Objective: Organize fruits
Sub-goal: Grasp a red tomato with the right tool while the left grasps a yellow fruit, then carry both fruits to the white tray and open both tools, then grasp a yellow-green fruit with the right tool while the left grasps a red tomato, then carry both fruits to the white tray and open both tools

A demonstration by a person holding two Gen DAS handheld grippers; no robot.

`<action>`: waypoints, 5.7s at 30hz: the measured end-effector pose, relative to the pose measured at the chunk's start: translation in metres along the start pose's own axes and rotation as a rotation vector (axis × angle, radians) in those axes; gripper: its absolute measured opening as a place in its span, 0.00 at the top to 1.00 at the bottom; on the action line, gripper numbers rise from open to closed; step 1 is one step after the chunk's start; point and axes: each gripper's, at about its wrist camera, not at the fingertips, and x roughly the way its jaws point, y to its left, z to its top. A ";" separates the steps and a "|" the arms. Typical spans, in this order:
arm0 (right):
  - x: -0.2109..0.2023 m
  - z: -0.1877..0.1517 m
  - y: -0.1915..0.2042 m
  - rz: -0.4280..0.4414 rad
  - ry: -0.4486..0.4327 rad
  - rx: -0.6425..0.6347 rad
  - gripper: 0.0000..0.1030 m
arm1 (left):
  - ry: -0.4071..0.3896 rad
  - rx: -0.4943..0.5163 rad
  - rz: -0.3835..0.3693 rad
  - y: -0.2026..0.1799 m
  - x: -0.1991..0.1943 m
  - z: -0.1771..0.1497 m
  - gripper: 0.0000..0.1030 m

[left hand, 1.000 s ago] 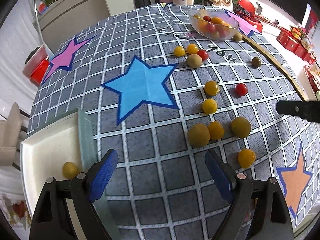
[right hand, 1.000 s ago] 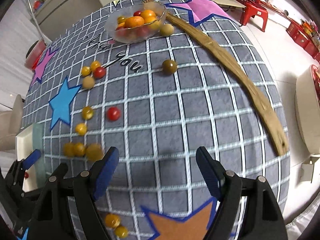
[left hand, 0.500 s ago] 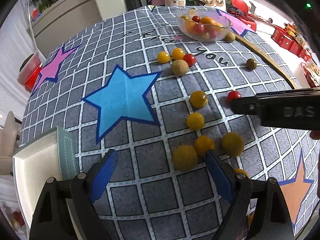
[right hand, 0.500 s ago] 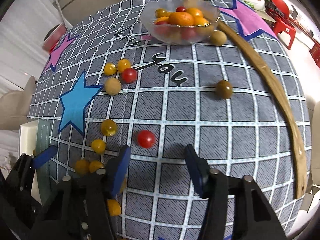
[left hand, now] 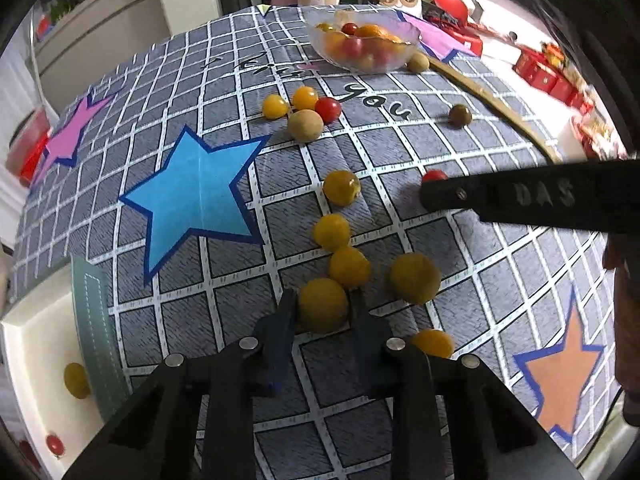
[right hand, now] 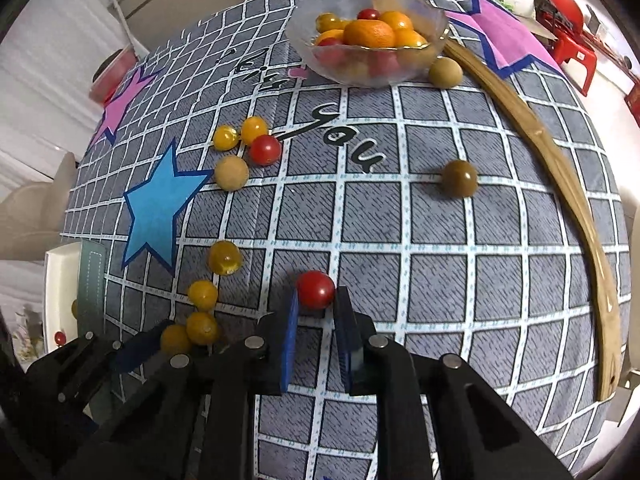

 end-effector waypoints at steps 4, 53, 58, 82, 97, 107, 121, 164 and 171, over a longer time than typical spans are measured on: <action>-0.010 -0.011 -0.007 0.012 -0.001 0.014 0.81 | 0.007 -0.072 -0.028 0.014 -0.004 0.000 0.73; 0.010 -0.064 0.265 0.225 0.135 -0.394 0.81 | -0.016 -0.557 0.250 0.206 -0.104 -0.166 0.73; 0.032 -0.063 0.293 0.217 0.162 -0.429 0.81 | 0.004 -0.590 0.276 0.216 -0.098 -0.179 0.73; 0.046 -0.058 0.299 0.219 0.159 -0.395 0.23 | 0.052 -0.480 0.348 0.204 -0.093 -0.173 0.25; -0.045 -0.057 0.155 0.161 0.034 -0.130 0.22 | 0.000 -0.216 0.238 0.111 -0.108 -0.106 0.25; -0.077 -0.133 0.036 -0.024 0.046 0.047 0.22 | 0.034 -0.009 0.071 0.023 -0.082 -0.082 0.25; -0.068 -0.215 0.022 0.001 0.085 0.106 0.28 | 0.085 0.177 -0.025 -0.035 -0.043 -0.074 0.25; -0.071 -0.169 0.053 0.071 0.055 0.066 0.71 | 0.033 -0.086 -0.064 0.037 -0.084 -0.086 0.79; -0.068 -0.148 0.093 0.107 0.057 -0.046 0.71 | 0.010 -0.202 0.000 0.082 -0.100 -0.105 0.79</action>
